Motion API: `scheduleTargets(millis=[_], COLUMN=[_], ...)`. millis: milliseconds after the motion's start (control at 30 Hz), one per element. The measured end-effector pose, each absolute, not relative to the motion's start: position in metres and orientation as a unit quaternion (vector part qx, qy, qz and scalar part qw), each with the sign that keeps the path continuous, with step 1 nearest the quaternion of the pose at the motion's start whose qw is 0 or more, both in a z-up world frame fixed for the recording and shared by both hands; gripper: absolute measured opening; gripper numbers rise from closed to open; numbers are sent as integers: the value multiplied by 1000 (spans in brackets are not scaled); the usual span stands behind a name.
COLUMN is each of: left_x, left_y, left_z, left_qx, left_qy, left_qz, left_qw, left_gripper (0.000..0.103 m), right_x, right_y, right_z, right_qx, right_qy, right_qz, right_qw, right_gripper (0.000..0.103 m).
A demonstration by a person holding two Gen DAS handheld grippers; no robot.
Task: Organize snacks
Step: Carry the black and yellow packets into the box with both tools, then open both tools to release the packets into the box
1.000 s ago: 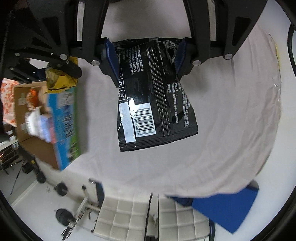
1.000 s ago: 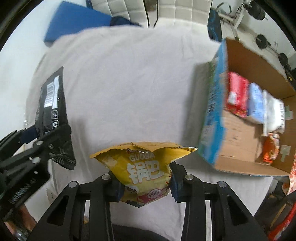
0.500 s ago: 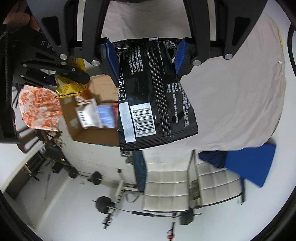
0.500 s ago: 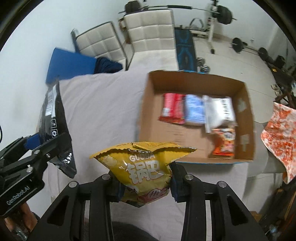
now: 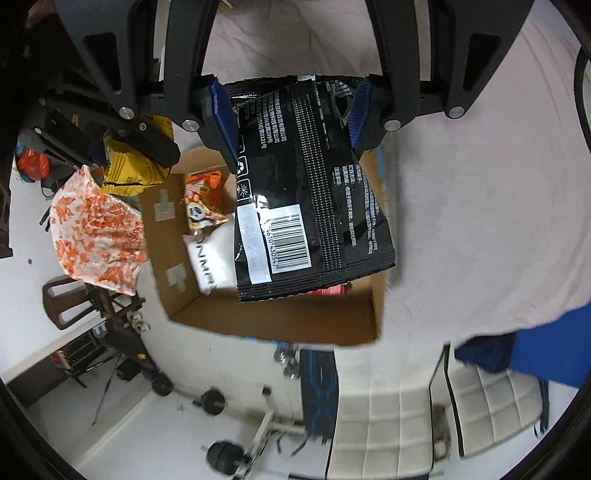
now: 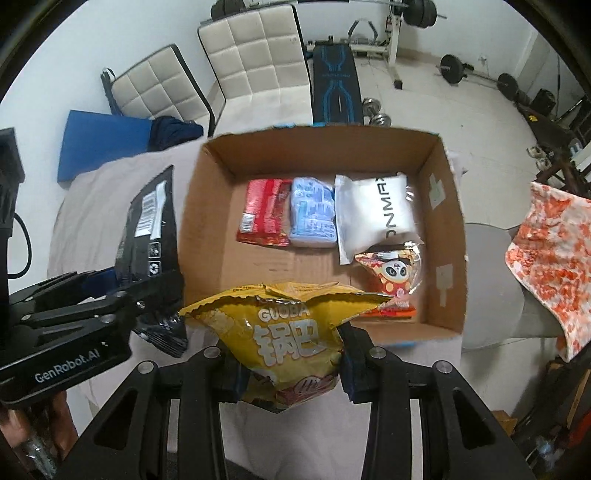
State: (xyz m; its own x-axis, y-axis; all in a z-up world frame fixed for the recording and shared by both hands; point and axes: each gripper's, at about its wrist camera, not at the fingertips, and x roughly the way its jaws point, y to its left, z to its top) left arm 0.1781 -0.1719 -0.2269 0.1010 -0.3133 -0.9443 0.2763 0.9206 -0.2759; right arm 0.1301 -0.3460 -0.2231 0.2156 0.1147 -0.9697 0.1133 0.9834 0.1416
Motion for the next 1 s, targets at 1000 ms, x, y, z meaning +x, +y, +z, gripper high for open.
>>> scheduleTargets(millis=[1000], left_x=[224], left_y=[-211], left_z=[-358], left_qx=[6], left_qy=[741], left_qz=[-135], left_qw=[657], left_gripper=[67], right_x=[193], right_y=[-390], right_z=[-379], right_qx=[85], right_qy=[707], right_qz=[0], right_qw=[702], right_gripper=[75])
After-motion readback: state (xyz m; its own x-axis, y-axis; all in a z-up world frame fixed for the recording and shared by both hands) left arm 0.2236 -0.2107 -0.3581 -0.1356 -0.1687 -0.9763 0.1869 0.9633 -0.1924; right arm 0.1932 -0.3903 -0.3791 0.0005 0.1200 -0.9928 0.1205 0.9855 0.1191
